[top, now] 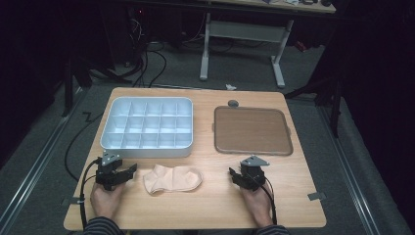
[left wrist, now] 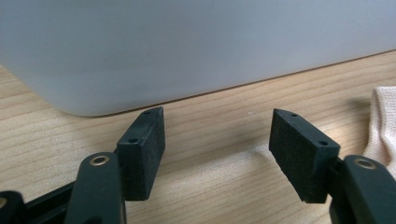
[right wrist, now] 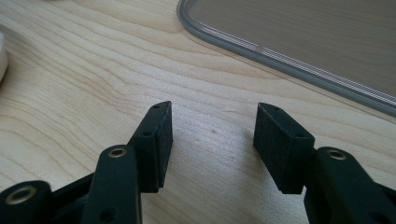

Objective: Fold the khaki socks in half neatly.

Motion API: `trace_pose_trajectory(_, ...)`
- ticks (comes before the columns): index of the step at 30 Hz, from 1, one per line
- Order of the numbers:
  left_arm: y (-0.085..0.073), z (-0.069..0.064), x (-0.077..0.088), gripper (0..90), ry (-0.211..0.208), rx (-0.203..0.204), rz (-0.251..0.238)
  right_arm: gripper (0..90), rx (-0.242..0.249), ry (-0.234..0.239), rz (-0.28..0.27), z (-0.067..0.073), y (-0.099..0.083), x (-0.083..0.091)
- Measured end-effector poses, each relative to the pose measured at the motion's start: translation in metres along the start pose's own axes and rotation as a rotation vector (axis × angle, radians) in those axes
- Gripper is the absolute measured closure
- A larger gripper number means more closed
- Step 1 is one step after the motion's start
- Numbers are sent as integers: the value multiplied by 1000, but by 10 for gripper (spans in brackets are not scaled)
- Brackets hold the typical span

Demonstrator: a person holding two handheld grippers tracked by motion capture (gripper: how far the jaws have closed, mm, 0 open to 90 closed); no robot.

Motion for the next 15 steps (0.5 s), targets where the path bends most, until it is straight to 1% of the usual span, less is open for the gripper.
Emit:
trace_pose_trajectory(5, 0, 1, 0, 361, -11, 11, -4, 461, 3, 3, 0, 0, 0, 0)
trace_pose_trajectory(9, 0, 0, 0, 361, -8, 10, -5, 455, 3, 3, 0, 0, 0, 0)
trace_pose_trajectory(15, 0, 1, 0, 355, -14, 11, -4, 450, 3, 3, 1, 0, 0, 0)
Point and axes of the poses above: each handheld gripper's, and its own axes: x roughly backward along the jaws, y roughly out of its top, z roughly to its left, the point moved 5 cm from there along -x, roughly forward along the jaws, and after that the axes turned 9 degrees about -x, right-handed, at the moved point
